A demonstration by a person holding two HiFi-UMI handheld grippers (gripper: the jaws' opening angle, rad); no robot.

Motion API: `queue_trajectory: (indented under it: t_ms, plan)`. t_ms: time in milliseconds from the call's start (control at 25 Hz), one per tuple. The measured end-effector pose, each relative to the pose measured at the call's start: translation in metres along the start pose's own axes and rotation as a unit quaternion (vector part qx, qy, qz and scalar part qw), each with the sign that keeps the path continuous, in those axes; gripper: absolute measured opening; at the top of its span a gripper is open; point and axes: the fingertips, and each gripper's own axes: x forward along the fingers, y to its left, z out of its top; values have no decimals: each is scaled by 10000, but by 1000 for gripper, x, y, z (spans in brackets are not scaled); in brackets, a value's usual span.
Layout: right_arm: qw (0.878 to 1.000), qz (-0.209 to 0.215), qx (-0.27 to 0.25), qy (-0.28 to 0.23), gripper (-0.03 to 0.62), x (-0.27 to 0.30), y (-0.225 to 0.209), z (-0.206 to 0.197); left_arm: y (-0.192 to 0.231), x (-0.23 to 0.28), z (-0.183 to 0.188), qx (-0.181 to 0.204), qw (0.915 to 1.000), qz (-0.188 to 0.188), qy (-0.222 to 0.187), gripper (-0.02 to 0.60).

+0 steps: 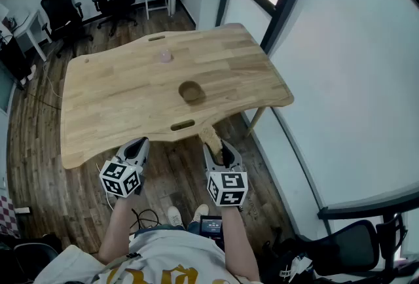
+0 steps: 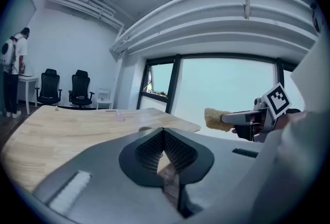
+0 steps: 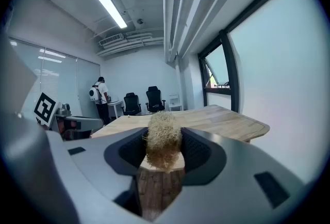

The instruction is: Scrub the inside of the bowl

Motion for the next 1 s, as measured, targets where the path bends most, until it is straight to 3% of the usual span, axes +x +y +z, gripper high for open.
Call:
queue_trajectory:
  t_ms: [560,1000]
  plan:
    - [9987,334,340,151,183,-6,-64,-5,-55,50,6,149,9998,34,122,-1]
    - [9964,391,707,246,184,28,-108,-17,-44,101,1,43,9993,194,324,-2]
